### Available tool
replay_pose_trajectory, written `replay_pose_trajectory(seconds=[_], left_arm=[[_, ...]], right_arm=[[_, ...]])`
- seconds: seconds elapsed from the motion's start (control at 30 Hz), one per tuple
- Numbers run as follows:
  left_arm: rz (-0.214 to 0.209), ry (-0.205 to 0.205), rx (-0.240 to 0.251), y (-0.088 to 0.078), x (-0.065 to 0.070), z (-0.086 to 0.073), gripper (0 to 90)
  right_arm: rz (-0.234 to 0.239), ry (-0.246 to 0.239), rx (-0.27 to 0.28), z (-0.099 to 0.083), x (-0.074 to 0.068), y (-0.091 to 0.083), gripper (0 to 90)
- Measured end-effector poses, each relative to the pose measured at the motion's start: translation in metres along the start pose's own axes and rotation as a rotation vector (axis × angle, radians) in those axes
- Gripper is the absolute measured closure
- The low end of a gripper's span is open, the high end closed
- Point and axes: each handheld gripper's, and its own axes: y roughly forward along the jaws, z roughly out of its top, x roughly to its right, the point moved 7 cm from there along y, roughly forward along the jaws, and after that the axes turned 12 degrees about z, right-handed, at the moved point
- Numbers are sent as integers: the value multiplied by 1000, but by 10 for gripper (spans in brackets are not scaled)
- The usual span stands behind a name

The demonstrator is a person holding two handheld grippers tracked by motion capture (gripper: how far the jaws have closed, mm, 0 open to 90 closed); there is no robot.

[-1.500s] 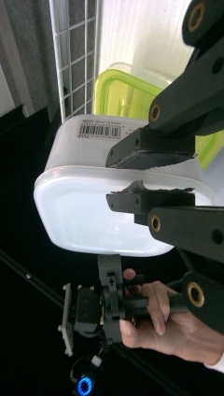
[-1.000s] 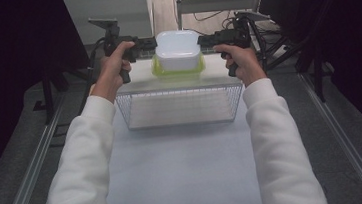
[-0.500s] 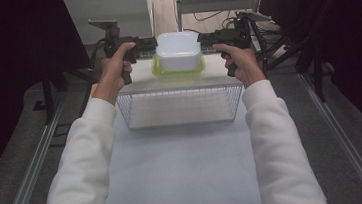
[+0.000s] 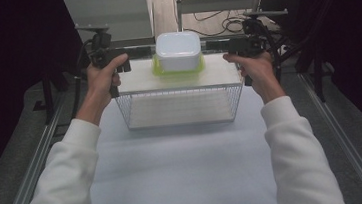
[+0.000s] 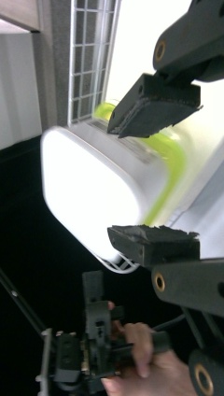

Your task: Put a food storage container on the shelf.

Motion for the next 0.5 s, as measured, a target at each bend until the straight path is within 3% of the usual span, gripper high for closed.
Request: replay_pose_trajectory(seconds=[0.2, 0.5], left_arm=[[8, 88, 15, -28, 10, -30, 349], [59, 205, -4, -50, 18, -103, 315]], right_arm=[[16, -82, -12, -31, -14, -23, 389], [4, -182, -25, -91, -22, -52, 363]])
